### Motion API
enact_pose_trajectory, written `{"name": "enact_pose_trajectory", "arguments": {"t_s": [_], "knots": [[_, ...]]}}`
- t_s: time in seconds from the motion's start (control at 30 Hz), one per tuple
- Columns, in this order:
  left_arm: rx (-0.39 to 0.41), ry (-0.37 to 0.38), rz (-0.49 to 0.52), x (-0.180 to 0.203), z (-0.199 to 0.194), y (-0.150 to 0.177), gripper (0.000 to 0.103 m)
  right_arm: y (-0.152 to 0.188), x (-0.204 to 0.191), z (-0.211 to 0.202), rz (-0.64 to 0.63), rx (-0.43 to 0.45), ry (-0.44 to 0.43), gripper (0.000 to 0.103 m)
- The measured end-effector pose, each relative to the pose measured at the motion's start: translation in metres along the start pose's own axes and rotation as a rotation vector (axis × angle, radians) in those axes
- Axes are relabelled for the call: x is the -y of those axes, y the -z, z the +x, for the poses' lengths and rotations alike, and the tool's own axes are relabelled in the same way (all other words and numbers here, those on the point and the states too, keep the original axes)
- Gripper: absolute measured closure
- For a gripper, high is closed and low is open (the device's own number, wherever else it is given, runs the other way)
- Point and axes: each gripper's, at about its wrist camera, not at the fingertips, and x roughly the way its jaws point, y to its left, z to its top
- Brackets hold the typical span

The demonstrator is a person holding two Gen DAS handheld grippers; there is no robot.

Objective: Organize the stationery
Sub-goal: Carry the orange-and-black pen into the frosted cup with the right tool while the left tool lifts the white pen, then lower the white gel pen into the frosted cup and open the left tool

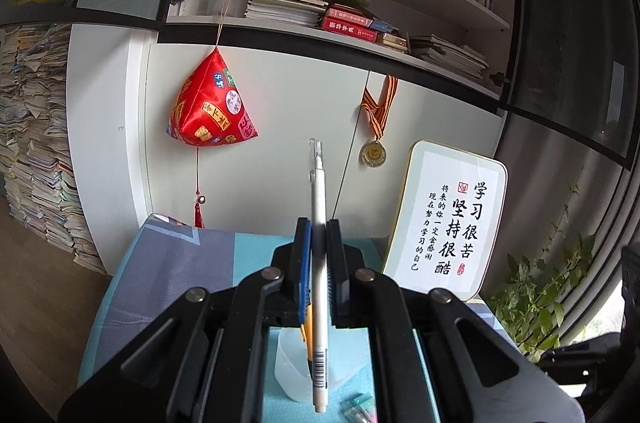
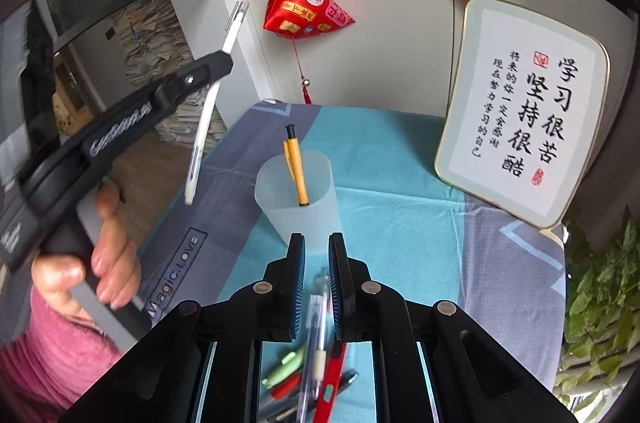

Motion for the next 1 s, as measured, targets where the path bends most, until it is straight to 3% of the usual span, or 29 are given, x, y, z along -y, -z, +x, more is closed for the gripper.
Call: {"name": "enact_pose_trajectory", "arguments": {"t_s": [0.17,0.3,1.0], "knots": [[0.019,-0.012,-0.046,0.000,0.017,0.004,0.098,0.020,0.013,-0.006,0.022,-0.012,0.032,0.093],[0.081,-0.034,-0.070,0.001,0.022,0.013,0.098,0.025,0.020,-0.008,0.038,-0.011,0.029,0.093],[-0.018,-0.100,-0.079,-0.007,0.049,0.050,0.098,0.042,0.027,0.005,0.069,-0.040,-0.014,0.093]]}}
